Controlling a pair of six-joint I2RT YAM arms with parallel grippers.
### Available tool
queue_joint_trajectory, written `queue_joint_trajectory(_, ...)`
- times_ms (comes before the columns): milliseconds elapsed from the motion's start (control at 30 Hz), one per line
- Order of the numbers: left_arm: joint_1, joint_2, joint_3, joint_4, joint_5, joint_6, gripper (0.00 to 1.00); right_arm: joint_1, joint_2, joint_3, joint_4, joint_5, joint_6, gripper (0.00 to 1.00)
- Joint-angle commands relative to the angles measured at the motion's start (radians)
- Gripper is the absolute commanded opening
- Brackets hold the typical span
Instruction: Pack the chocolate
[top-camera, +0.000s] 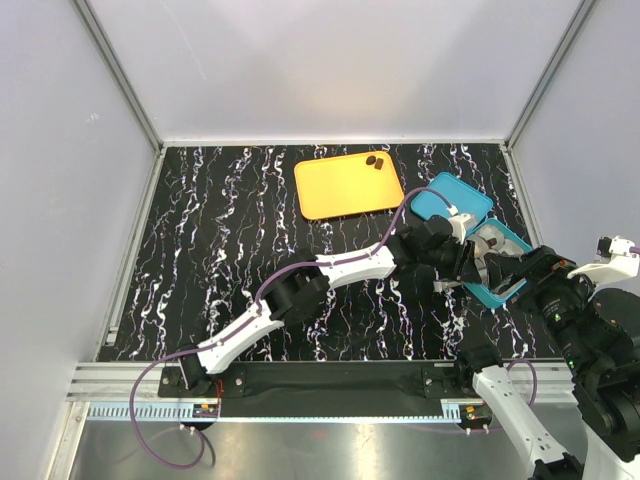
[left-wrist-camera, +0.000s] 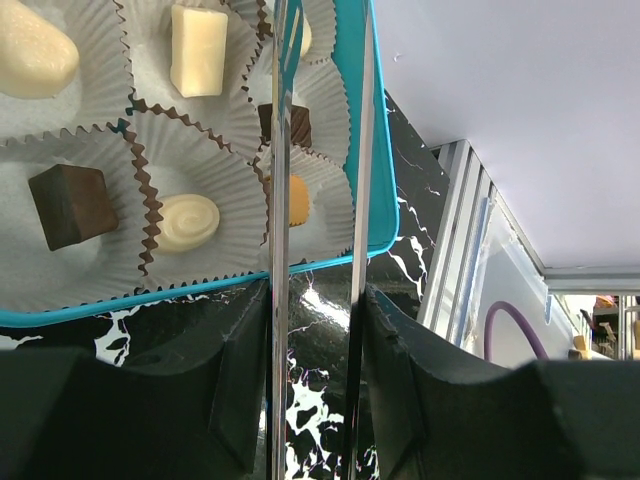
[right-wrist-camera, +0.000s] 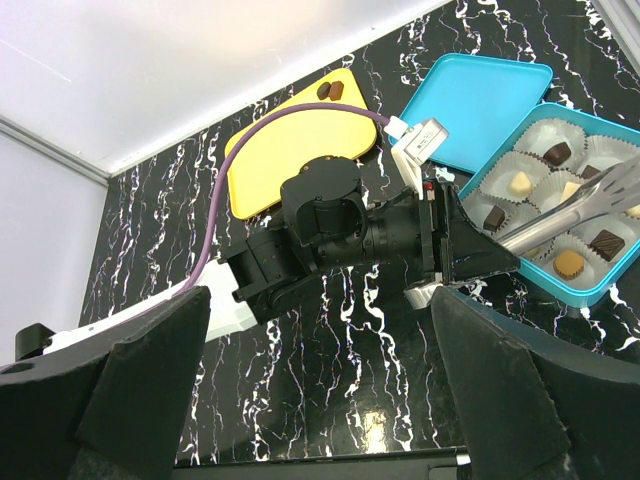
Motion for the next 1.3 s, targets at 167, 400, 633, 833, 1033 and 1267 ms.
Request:
queue_joint_trajectory(167, -0.002, -0.120, 0.007, 0.080, -0.028, 0.015, 0.42, 0.004, 0.006, 0.014, 0.031, 0.000, -0.007, 1.00)
queue_joint_trajectory(400, 0.006, -0.188, 0.001, 0.047, -0.066, 0.046, 0.40, 0.003, 0.026, 0.025, 0.031, 0.002, -0.001, 1.00)
queue_joint_trajectory(633, 0.049, -0.288, -0.106, -0.014, -0.147, 0.066, 0.38, 0.004, 0.072, 0.016, 0.039, -0.015, 0.032, 1.00)
queue_joint_trajectory(833, 0.159, -0.468, -0.359, -0.039, -0.238, 0.077, 0.36, 0.004, 0.133, 0.007, 0.082, -0.017, 0.048, 1.00)
queue_joint_trajectory(1033, 0.323, -0.699, -0.585, -0.163, -0.411, 0.164, 0.35, 0.004, 0.211, -0.036, 0.138, -0.055, 0.051, 1.00)
queue_joint_trajectory(1267, 0.501, -0.945, -0.793, -0.354, -0.761, 0.268, 0.35, 0.004, 0.288, -0.102, 0.149, -0.112, 0.035, 1.00)
